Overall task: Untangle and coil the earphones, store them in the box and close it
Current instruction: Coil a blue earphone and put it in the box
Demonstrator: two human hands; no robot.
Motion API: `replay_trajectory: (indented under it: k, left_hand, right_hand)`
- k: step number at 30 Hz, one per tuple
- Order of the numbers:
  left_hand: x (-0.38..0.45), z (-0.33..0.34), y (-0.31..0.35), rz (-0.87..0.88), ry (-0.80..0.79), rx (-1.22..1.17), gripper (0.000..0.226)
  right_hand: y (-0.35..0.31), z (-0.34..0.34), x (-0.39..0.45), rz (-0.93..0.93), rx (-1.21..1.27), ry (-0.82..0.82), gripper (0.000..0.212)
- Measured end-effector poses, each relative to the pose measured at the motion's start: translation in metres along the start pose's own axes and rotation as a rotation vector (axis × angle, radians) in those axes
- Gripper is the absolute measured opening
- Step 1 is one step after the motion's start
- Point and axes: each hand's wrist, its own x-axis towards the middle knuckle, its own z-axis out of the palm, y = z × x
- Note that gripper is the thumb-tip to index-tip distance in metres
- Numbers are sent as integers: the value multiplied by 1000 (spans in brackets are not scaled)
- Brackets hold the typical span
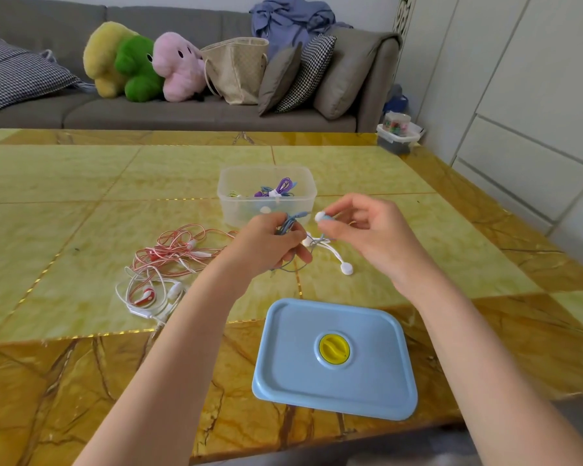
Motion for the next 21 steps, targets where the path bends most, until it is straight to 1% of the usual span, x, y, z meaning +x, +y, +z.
replay_trajectory:
  k: [2,4,6,9,11,14,18,21]
  left_hand:
    - [-1,2,1,19,-11,-9,21]
    - [-1,3,2,44,-14,-2,21]
    - [-1,3,3,70,-15,28,21]
    - [-2,3,2,119,-27,74,21]
    - [-2,3,2,151,-45,86,18]
    - [-2,4,2,202,-44,93,15]
    - [-3,4,4,233,-14,76,11]
    - [-1,3,3,234,14,122,12]
  right_hand:
    - [3,4,1,-5,-93,-2,3]
    - [7,6,2,19,-143,60,4]
    - [8,7,2,91,-102,92,5]
    - [6,6,0,206,-39,93,10]
    - [4,6,-1,210,-39,61,8]
    - [2,6,-2,219,-36,-18,14]
    - [0,2,-3,255,85,-97,23]
    - [-1,-2,-3,317,176,-105,16]
